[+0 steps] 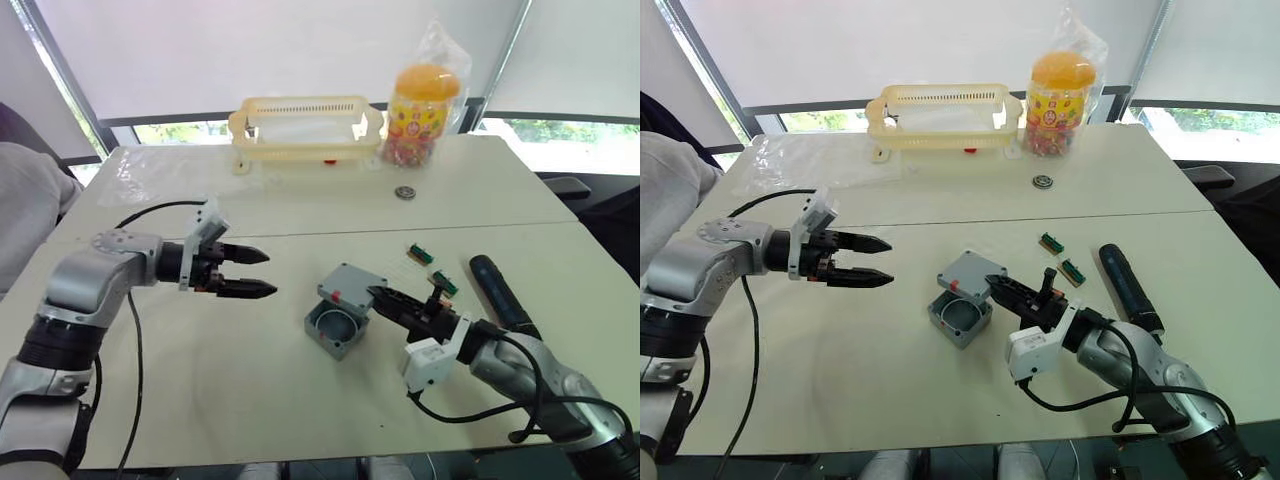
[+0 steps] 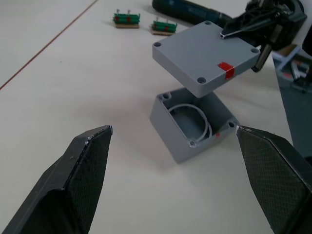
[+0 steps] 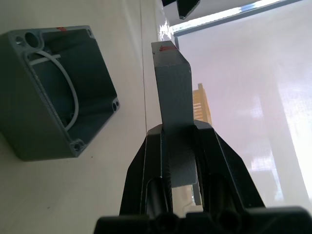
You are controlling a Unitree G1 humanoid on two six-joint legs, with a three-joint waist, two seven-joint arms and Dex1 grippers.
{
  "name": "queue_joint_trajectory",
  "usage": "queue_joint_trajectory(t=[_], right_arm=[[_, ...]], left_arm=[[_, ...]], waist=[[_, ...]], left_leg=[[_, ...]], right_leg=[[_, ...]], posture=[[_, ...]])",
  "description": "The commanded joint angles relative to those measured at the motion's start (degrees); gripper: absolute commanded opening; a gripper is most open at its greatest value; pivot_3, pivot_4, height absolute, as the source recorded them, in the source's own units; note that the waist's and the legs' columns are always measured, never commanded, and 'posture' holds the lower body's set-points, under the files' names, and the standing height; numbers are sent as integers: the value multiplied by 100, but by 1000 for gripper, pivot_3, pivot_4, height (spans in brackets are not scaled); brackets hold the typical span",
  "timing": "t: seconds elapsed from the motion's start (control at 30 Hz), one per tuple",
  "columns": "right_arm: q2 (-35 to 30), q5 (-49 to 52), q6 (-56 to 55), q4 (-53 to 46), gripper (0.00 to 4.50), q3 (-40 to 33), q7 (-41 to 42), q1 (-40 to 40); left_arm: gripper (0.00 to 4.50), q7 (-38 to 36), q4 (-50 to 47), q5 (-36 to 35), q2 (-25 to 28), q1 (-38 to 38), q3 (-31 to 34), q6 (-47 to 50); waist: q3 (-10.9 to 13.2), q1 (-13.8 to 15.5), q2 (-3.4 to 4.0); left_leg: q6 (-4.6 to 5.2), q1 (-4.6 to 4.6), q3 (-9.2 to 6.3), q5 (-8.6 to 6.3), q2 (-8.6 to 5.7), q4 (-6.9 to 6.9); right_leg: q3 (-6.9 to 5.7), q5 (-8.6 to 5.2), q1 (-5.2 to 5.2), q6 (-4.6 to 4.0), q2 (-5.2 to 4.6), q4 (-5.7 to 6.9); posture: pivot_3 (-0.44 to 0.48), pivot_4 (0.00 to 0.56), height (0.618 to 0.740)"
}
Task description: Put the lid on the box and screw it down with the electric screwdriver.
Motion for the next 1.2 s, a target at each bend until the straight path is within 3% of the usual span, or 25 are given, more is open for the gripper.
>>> queue_joint_trajectory(t=[0.03,0.57,1.2], right_arm=[[64,-97,-170,-219,133,12,-69,20],[535,-1150,41,14,133,309,-347,143],[610,-1511,146,34,133,485,-554,298]], left_arm=[[4170,-299,-217,264,145,-212,-118,-437],[4170,-22,-433,277,-111,-139,-18,-267],[4170,9,-377,385,-272,-218,-135,-358]], waist=[[0,8,0],[0,-4,-1],[-1,5,-2]], left_leg=[[0,0,0,0,0,1],[1,1,-2,0,0,3],[1,3,-2,0,0,5]], right_leg=[[0,0,0,0,0,0],[0,0,1,0,1,7],[-1,0,3,0,1,9]], posture=[[0,150,740],[0,150,740],[0,150,740]])
